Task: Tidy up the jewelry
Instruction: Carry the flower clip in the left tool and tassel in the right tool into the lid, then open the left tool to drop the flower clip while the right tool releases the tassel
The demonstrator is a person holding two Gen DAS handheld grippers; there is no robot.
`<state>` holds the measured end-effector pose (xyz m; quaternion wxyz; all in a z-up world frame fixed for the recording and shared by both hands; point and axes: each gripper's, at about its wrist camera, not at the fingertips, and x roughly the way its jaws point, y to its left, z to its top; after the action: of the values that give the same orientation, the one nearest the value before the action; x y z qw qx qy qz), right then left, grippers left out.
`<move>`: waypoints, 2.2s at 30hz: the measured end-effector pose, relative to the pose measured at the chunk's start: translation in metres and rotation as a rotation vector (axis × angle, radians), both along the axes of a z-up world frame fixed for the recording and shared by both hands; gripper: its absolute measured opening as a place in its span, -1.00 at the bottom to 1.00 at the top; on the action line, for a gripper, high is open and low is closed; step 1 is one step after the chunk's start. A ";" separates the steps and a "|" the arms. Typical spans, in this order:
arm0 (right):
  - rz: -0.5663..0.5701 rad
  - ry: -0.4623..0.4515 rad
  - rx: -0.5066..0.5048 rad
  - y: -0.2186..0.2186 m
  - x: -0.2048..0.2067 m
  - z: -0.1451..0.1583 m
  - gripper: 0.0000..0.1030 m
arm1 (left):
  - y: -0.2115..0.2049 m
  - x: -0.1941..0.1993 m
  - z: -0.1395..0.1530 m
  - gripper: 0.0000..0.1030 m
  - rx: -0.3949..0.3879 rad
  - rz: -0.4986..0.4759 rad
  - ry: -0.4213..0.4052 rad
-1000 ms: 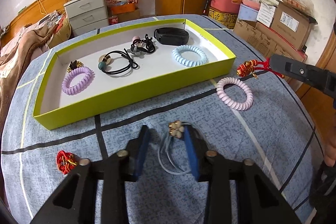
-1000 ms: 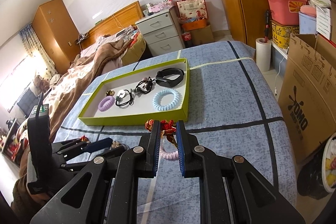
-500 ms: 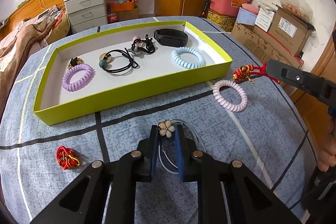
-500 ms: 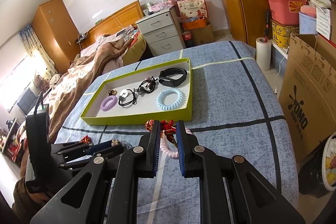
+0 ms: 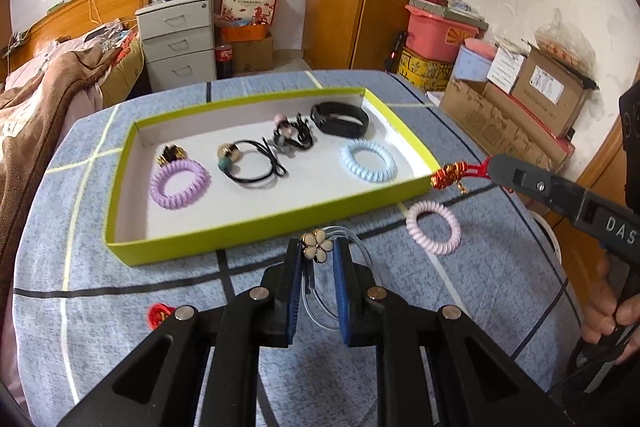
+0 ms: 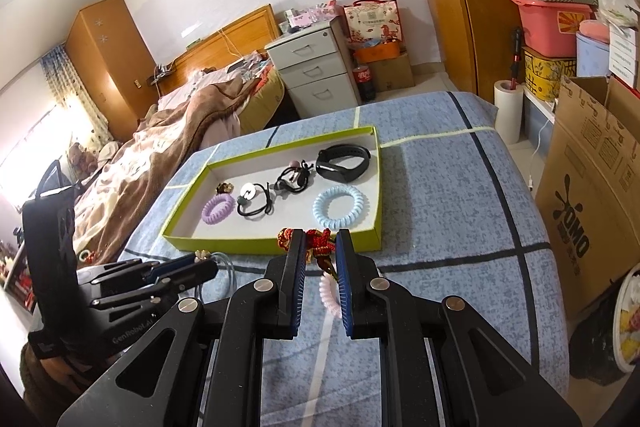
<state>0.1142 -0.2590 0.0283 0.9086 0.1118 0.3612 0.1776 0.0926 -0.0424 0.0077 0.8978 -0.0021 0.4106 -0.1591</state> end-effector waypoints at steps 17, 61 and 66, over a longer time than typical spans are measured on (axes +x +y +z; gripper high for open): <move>0.009 0.007 -0.001 0.019 0.030 0.003 -0.70 | 0.039 0.040 0.019 -0.69 -0.052 0.094 -0.013; 0.047 0.108 -0.174 0.063 0.094 -0.044 -0.68 | 0.067 0.092 -0.034 -0.48 -0.044 0.165 0.133; 0.046 0.104 -0.178 0.063 0.093 -0.043 -0.66 | 0.065 0.090 -0.034 -0.44 -0.034 0.162 0.131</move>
<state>0.2070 -0.1959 -0.0151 0.8906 0.0315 0.4247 0.1596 0.1824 0.0231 -0.0259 0.8788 -0.0610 0.4642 -0.0922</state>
